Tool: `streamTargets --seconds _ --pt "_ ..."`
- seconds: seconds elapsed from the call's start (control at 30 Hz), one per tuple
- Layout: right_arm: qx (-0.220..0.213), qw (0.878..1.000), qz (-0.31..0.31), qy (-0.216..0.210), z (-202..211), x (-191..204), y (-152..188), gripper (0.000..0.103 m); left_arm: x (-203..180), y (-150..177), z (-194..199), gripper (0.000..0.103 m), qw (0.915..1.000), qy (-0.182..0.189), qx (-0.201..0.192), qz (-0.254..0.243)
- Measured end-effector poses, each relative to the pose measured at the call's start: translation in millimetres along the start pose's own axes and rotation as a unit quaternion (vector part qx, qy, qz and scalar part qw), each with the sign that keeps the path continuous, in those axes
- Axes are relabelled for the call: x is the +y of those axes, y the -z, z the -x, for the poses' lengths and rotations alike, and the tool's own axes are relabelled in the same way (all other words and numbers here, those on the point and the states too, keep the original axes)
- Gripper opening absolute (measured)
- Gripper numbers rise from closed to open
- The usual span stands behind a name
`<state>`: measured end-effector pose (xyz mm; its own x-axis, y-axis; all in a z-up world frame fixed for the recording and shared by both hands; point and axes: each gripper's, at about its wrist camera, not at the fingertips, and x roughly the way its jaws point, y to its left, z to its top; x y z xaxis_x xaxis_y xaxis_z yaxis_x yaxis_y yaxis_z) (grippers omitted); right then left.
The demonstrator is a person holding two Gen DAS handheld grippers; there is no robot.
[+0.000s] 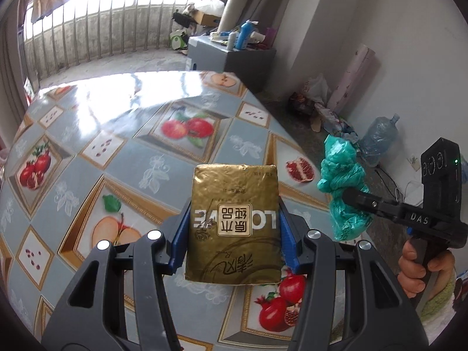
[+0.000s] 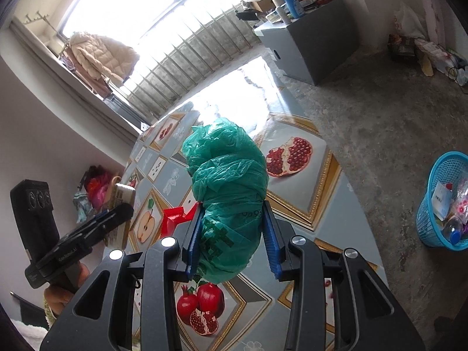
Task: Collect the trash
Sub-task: 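Lift and carry the gold packet and green bag to the wastebasket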
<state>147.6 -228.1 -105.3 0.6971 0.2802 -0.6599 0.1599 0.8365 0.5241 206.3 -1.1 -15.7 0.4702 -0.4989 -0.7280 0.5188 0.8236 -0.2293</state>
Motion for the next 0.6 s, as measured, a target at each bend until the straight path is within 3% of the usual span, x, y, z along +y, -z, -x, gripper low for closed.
streamTargets --seconds 0.17,0.37,0.5,0.6 --pt "-0.036 0.999 -0.028 0.000 29 -24 5 0.037 -36 -19 -9 0.050 0.9992 0.018 0.005 -0.035" --pt "-0.095 0.991 -0.090 0.031 73 -85 9 0.037 -112 -41 -43 0.050 0.9918 0.071 0.036 -0.100" --pt "-0.136 0.975 -0.153 0.089 105 -144 16 0.037 -176 -58 -82 0.050 0.9813 0.121 0.081 -0.126" --pt "-0.152 0.959 -0.205 0.125 124 -189 22 0.037 -234 -68 -121 0.050 0.9666 0.162 0.128 -0.152"
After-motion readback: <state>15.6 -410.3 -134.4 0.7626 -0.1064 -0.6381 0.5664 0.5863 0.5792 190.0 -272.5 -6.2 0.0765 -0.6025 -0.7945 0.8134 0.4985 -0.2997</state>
